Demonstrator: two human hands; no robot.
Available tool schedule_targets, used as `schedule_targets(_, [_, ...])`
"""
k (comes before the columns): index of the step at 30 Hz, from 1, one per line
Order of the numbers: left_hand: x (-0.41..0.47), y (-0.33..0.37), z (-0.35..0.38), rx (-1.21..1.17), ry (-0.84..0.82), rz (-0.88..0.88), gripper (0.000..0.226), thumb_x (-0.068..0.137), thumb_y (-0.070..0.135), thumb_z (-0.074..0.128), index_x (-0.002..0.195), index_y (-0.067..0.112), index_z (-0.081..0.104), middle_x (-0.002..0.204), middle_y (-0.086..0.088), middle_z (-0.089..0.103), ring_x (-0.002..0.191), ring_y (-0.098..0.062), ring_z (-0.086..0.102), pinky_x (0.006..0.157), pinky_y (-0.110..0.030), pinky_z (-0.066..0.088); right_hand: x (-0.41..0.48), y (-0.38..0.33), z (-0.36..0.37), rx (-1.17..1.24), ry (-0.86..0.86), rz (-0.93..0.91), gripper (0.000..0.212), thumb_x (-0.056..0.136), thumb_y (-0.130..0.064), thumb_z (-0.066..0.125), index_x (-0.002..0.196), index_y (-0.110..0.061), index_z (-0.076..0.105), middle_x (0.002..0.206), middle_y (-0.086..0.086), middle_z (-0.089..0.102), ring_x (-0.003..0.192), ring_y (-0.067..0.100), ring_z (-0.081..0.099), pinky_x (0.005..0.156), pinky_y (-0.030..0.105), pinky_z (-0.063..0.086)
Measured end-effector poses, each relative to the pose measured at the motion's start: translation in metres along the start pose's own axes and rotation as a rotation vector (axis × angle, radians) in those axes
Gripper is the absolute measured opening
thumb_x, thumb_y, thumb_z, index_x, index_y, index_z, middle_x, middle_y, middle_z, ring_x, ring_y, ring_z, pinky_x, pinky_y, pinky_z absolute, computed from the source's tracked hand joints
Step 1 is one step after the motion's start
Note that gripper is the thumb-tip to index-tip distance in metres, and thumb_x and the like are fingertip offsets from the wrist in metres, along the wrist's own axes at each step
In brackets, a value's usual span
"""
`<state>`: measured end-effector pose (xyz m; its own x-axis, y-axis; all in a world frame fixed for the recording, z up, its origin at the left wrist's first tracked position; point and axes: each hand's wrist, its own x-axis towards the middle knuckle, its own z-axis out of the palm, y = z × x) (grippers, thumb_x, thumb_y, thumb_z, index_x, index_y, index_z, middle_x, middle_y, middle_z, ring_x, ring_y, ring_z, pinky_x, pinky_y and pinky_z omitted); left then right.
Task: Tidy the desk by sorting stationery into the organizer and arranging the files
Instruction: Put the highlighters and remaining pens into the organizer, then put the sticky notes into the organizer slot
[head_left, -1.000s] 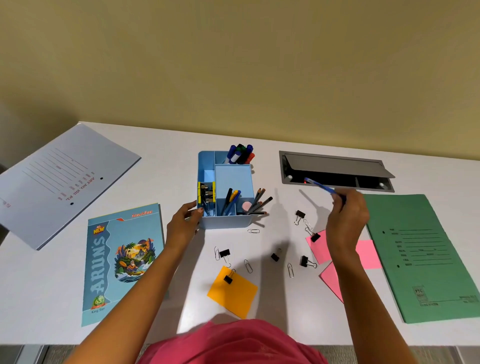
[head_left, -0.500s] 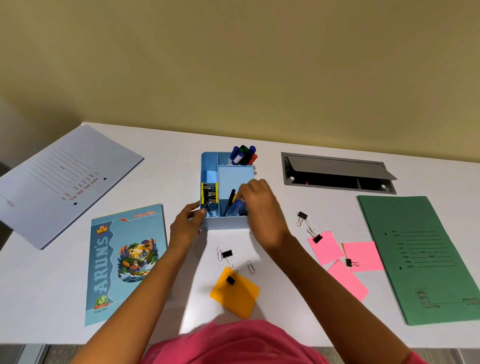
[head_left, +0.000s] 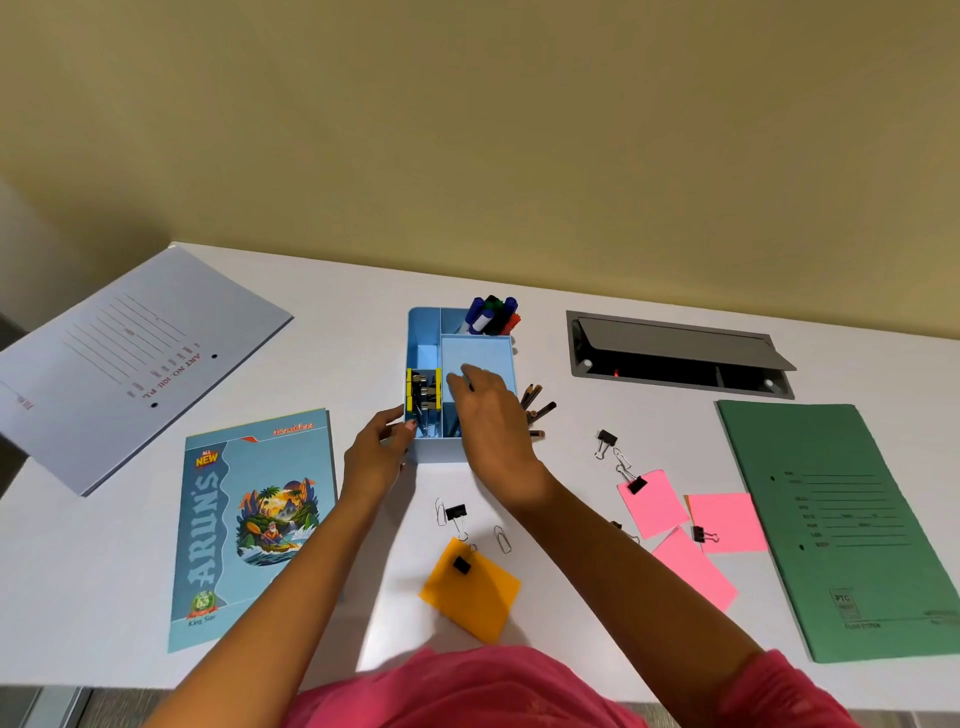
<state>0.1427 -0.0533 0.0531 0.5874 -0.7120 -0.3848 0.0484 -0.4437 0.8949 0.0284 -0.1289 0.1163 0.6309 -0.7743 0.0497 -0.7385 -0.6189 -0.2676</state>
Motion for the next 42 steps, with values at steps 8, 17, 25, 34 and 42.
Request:
schedule_targets(8, [0.000, 0.000, 0.001, 0.016, 0.004, 0.023, 0.033, 0.094, 0.027, 0.056, 0.126, 0.020, 0.055, 0.097, 0.001, 0.061, 0.084, -0.024, 0.061, 0.091, -0.042, 0.052, -0.009, 0.000, 0.008, -0.134, 0.057, 0.008, 0.051, 0.021, 0.013, 0.085, 0.061, -0.005, 0.060, 0.063, 0.011, 0.055, 0.052, 0.025, 0.055, 0.040, 0.025, 0.039])
schedule_targets(17, [0.001, 0.000, 0.000, -0.006, -0.024, -0.011, 0.035, 0.095, 0.030, 0.054, 0.128, 0.022, 0.052, 0.104, -0.002, 0.060, 0.081, -0.023, 0.062, 0.077, -0.034, 0.054, -0.022, 0.001, -0.001, -0.028, 0.418, -0.163, 0.029, 0.075, 0.003, 0.068, 0.103, -0.002, 0.066, 0.101, 0.015, 0.065, 0.098, 0.027, 0.057, 0.087, 0.033, 0.047])
schedule_targets(25, [0.001, -0.001, 0.001, -0.054, -0.041, -0.068, 0.040, 0.096, 0.032, 0.052, 0.133, 0.018, 0.049, 0.112, -0.005, 0.057, 0.099, -0.029, 0.060, 0.084, -0.035, 0.053, -0.078, 0.080, -0.009, 0.233, 0.702, 0.288, 0.028, 0.084, 0.014, 0.050, 0.103, 0.000, 0.063, 0.096, 0.013, 0.062, 0.093, 0.025, 0.056, 0.083, 0.024, 0.042])
schedule_targets(34, [-0.004, -0.004, 0.005, 0.002, -0.015, -0.047, 0.043, 0.098, 0.034, 0.047, 0.136, 0.013, 0.048, 0.121, -0.008, 0.057, 0.103, -0.030, 0.060, 0.084, -0.035, 0.052, -0.166, 0.190, 0.031, 0.185, 0.037, 1.193, 0.086, 0.060, -0.024, 0.090, 0.129, -0.002, 0.043, 0.129, 0.031, 0.044, 0.120, 0.048, 0.039, 0.098, 0.051, 0.033])
schedule_targets(42, [-0.002, -0.005, 0.006, 0.007, -0.027, -0.076, 0.046, 0.098, 0.035, 0.046, 0.139, 0.014, 0.044, 0.133, -0.013, 0.054, 0.108, -0.030, 0.059, 0.082, -0.034, 0.052, -0.178, 0.192, 0.034, 0.188, 0.031, 1.220, 0.095, 0.056, -0.021, 0.091, 0.132, -0.013, 0.035, 0.129, 0.027, 0.038, 0.118, 0.052, 0.034, 0.091, 0.064, 0.037])
